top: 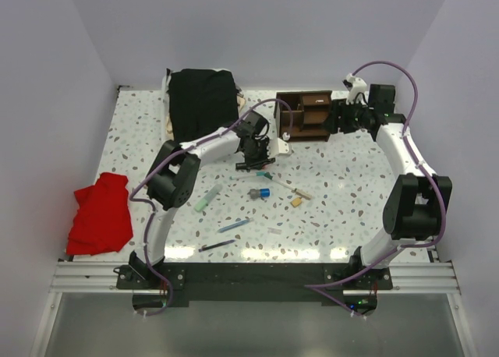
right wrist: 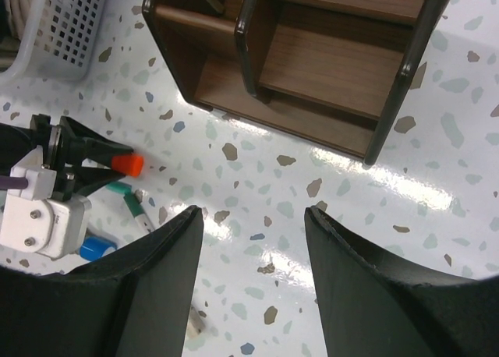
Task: Sort the stationery into containers
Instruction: Pick up the pen from the center of the board, then place the pen in the storage box, then pick up the pen from the center of the board.
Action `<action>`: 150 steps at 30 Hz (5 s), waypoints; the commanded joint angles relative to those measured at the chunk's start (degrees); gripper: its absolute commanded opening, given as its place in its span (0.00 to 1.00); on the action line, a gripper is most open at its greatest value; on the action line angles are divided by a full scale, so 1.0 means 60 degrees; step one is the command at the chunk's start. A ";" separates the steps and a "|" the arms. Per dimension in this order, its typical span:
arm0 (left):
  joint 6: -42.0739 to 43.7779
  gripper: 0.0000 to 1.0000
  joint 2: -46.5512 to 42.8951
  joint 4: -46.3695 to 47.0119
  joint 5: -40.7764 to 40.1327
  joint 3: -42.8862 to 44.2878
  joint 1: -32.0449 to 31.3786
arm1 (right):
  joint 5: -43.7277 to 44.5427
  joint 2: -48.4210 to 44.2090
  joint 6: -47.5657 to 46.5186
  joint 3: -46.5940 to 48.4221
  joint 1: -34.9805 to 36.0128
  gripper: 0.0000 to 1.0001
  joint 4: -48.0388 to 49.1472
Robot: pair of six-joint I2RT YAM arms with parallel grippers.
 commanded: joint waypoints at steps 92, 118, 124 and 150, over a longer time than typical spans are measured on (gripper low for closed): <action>-0.8342 0.28 0.3842 1.5445 0.2316 0.4163 0.1295 | 0.2486 -0.0812 -0.0357 0.0456 0.0098 0.62 -0.1682; -0.3004 0.73 -0.3127 0.4178 0.6653 0.1119 0.3303 | 0.0216 -0.0563 -0.1804 0.0104 0.0434 0.65 -0.1463; 0.0197 0.74 -0.5999 0.0841 0.4371 -0.1941 0.2951 | 0.0713 -0.1046 -0.2802 -0.0146 0.1167 0.66 -0.1577; -0.5720 0.86 -1.2565 0.2672 -0.3055 -0.7981 0.7563 | -0.0780 0.4036 -0.9495 0.6168 0.7728 0.98 -0.7088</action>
